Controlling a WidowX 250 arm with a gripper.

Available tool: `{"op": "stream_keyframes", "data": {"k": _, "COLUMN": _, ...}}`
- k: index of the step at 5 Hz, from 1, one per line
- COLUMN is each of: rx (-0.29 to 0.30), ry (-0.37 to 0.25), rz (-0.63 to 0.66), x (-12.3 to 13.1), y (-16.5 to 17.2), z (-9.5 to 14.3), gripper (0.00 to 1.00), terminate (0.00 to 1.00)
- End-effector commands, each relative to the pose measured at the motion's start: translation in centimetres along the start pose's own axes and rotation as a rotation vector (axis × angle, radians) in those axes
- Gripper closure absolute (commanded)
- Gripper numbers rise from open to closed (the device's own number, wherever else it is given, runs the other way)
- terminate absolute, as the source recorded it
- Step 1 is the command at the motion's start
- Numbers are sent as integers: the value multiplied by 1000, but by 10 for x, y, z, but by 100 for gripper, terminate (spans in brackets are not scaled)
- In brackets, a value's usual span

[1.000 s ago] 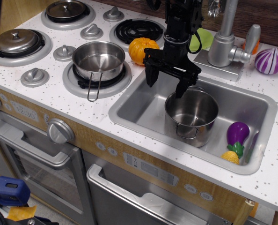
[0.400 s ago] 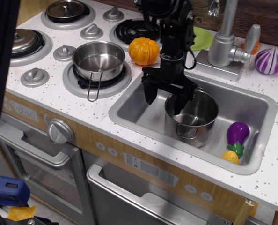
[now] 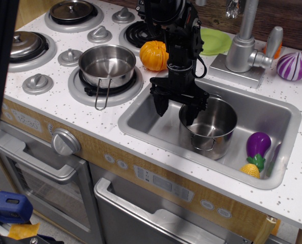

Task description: Pick up pot from sink

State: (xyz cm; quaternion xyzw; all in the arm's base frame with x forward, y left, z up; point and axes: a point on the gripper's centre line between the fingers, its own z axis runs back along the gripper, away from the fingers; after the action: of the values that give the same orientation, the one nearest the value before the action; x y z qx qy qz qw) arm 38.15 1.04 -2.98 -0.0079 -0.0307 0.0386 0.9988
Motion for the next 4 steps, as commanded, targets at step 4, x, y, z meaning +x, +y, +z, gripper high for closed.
{"op": "stream_keyframes", "data": {"k": 4, "rx": 51, "ry": -38, "rz": 10, "x": 19, "y": -2, "z": 75, "gripper": 100, "terminate": 0}}
